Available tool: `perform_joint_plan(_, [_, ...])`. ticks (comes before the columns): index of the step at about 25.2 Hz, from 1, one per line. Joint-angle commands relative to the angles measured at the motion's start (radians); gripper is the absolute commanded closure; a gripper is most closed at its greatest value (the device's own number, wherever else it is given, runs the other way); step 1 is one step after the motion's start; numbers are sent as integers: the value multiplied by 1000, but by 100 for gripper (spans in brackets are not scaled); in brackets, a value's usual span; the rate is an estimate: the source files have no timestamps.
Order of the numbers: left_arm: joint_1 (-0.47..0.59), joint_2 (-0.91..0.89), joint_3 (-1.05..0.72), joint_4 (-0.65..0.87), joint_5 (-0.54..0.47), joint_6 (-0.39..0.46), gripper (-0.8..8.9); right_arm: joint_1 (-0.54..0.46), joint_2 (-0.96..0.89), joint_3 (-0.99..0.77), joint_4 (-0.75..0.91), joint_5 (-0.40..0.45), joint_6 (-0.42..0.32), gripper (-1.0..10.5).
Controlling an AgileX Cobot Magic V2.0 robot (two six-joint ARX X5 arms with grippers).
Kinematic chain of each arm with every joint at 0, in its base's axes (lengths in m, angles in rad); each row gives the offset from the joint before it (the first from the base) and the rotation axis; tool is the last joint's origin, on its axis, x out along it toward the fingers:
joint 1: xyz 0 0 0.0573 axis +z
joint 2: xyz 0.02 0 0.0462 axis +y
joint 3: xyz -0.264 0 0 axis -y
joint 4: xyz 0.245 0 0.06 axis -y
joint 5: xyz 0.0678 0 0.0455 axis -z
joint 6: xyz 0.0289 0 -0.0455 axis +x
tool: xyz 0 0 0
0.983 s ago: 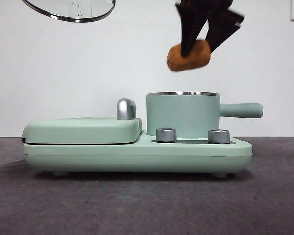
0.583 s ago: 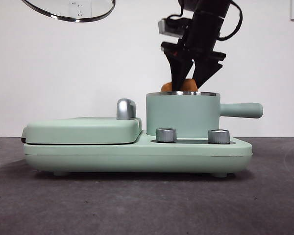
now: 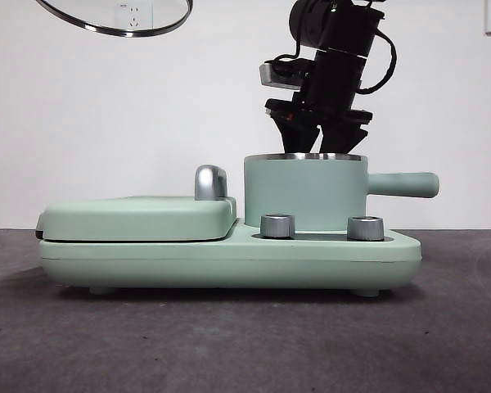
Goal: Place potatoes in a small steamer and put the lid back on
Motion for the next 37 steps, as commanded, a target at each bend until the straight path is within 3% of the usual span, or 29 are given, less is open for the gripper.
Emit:
perform_joint_plan(1, [-2,-2,17,31,5,7,804,4,20,26,-2,1,-12,643])
perform_joint_plan(6, [-2,-2,17,31,5,6,804,4,-39,27,21,-13,-9,616])
perform_joint_plan(10, [-2,-2,17,31,5,6,804,6,-200,18,-1,-28,4,616])
perform_joint_plan(13, [-2,-1,17,32,5,6,804,6,-368,-147,53,-41,6,616])
perform_joint_plan(18, [-4,4,17,39,5,6,804,6,-711,-593,288,-38,85,616])
perform_joint_plan(21, [-6,14,17,45,5,6,804,6,-863,-748,329,-38,111,617])
perform_joint_plan(30, [-68,69,17,129,5,5,804,7,-1186,-977,301,-7,132,617])
perform_joint_plan(37, [-156,161,17,294,-34,5,804,7,-1351,-1015,257,-7,135,617])
